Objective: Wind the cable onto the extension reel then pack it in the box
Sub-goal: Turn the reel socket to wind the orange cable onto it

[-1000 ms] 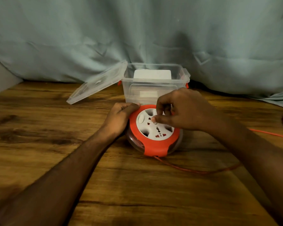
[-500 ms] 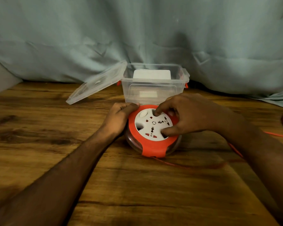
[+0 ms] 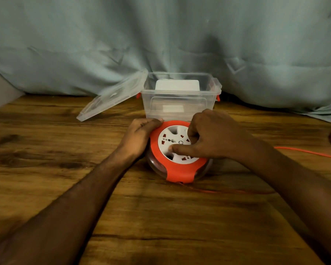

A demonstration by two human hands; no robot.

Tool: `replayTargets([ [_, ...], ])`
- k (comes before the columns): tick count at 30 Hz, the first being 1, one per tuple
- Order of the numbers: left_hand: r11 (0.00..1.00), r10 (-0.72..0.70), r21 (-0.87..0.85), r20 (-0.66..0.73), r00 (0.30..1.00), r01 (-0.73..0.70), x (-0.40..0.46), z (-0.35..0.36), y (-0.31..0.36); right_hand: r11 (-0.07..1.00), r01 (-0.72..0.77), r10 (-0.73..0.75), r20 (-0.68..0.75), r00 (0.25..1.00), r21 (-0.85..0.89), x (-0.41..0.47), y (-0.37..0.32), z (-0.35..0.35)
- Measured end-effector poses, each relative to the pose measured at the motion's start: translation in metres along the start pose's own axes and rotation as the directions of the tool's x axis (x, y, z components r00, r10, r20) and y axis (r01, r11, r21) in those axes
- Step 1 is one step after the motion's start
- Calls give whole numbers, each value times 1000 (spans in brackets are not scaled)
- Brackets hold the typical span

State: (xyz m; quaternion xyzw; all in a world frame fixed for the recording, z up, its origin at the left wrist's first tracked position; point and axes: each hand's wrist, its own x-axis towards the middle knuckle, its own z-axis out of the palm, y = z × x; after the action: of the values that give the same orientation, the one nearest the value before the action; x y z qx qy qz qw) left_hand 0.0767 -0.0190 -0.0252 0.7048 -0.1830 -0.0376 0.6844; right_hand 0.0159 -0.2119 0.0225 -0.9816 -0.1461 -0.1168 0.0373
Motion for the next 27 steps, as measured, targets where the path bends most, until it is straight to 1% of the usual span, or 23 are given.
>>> replayTargets([
  [2,1000,-1,7,-9,1000,1,0,0,0,998,37,-36,-13,999,51,0,3,-7],
  [4,1000,-5,14,-9,1000,5,1,0,-1,985,92,-87,-40,995,143,-1,6,-15],
  [5,1000,-9,19,-7,1000,9,1,-1,-1,975,112,-111,-17,994,192,-2,9,-17],
  [7,999,-15,30,-5,1000,16,2,-1,-2,962,115,-141,90,986,246,-3,12,-17],
  [9,999,-10,33,-9,1000,11,3,-1,-2,968,108,-150,172,974,228,-2,12,-17],
  [12,1000,3,13,-13,1000,-3,2,0,-3,976,107,-146,197,969,192,-3,13,-21],
  [16,1000,9,-16,-10,1000,-10,3,-1,-5,980,67,-99,166,981,189,-5,16,-25],
  [19,1000,1,-23,-11,1000,-1,4,-2,-6,993,60,-74,147,986,99,-5,16,-25],
  [22,1000,-4,-21,-15,1000,3,5,-2,-7,999,40,-37,106,994,-27,-6,16,-24],
  [24,1000,8,-25,-28,1000,-9,5,-1,-7,994,47,-39,83,996,-102,-7,13,-23],
  [27,999,15,-35,-35,999,-16,4,-1,-7,990,59,-56,29,998,-128,-6,7,-17],
])
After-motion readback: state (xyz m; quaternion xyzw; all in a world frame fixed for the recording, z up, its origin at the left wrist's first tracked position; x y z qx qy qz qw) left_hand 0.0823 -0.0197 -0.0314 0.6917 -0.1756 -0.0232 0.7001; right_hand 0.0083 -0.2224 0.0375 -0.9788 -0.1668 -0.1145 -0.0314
